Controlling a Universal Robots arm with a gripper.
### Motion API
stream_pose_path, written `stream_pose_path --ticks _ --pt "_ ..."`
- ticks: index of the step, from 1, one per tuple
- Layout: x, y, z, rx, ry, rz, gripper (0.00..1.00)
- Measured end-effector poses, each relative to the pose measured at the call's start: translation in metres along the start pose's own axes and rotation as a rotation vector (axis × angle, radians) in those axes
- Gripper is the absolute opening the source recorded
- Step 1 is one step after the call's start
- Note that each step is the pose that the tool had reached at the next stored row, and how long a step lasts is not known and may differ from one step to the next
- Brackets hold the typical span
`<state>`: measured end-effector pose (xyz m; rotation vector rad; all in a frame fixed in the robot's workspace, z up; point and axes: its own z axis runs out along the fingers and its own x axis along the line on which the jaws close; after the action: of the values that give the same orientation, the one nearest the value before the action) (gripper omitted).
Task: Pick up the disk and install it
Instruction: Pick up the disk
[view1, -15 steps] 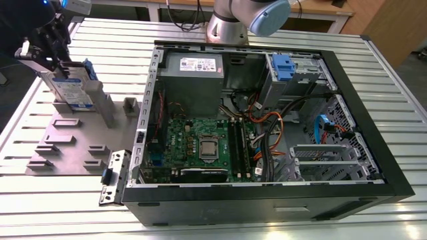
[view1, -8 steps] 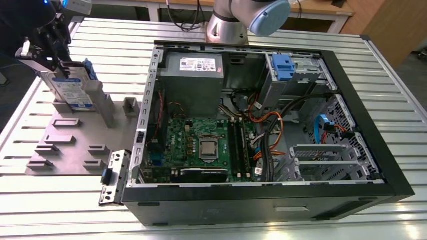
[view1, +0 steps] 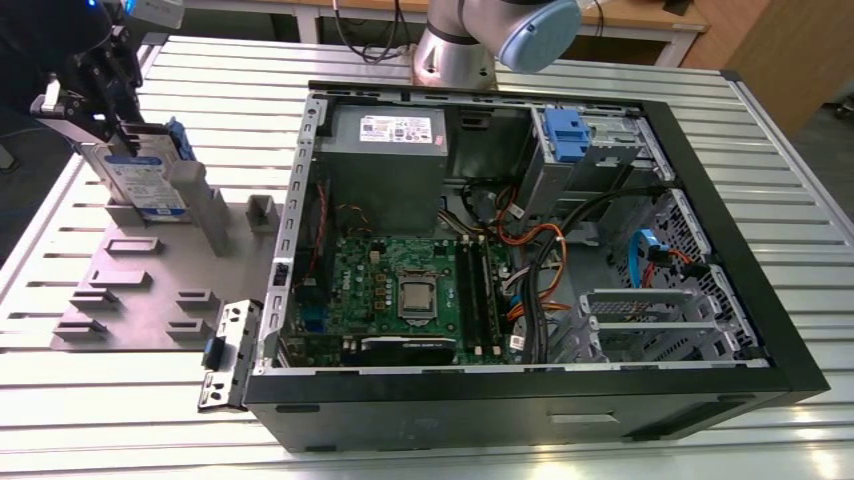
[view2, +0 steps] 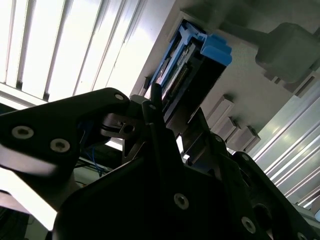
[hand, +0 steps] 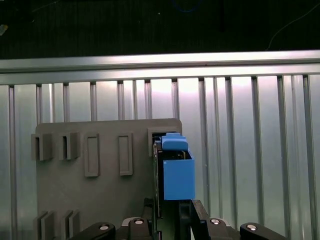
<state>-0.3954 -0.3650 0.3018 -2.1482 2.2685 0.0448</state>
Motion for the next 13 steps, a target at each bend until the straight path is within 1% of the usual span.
stream_pose_path --ticks 7,8,9,13 --pt "-0.0001 0.0 0.0 0.0 0.0 0.0 0.42" --pt "-0.0001 0.0 0.0 0.0 0.0 0.0 0.4" --pt "-0.0001 0.0 0.0 -0.0001 0.0002 0.0 0.35" --pt "-0.0002 0.0 0.0 0.0 0.0 0.0 0.35"
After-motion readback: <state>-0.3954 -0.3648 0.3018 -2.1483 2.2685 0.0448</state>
